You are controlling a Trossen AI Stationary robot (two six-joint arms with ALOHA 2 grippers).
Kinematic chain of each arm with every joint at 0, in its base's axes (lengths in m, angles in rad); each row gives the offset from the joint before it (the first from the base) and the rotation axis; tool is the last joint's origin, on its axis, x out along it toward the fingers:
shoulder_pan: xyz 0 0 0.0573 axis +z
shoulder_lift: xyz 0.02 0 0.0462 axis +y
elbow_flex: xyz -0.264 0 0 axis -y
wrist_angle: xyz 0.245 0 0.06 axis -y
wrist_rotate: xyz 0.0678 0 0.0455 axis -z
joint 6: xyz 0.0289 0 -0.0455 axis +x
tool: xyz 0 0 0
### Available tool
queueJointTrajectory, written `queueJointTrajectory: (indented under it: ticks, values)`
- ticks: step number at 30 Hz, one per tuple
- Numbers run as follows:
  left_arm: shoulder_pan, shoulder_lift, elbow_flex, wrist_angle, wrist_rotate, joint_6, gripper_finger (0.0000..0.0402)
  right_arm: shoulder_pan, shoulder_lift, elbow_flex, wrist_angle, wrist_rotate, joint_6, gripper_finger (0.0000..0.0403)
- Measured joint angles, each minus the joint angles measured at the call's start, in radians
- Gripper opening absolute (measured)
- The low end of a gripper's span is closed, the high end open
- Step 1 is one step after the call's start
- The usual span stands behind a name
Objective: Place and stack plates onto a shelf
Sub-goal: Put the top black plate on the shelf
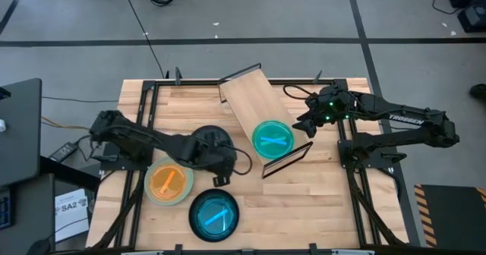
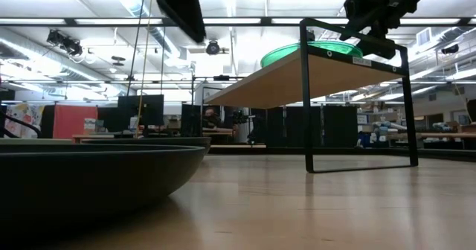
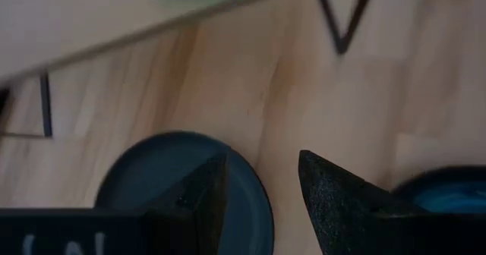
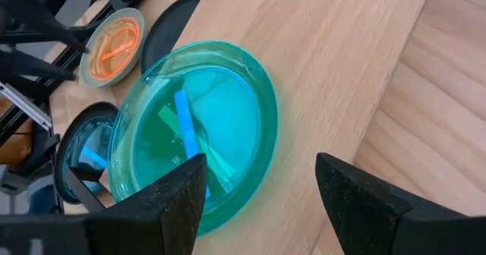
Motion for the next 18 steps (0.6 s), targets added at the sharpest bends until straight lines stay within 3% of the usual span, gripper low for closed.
queueJointTrajectory:
  ticks: [8, 15, 18]
  values:
    - [0.032, 0.131, 0.0, -0.098, -0.002, -0.01, 0.0157, 0.0, 0.0, 0.0, -0.002, 0.0, -0.009, 0.0252]
    - [0.038, 0.148, -0.001, -0.136, -0.056, -0.014, 0.0142, 0.0, 0.0, 0.0, -0.008, 0.0, -0.027, 0.0252]
    - [0.033, 0.136, -0.058, -0.09, -0.064, -0.021, 0.0142, 0.0, 0.0, 0.0, -0.008, 0.0, -0.027, 0.0252]
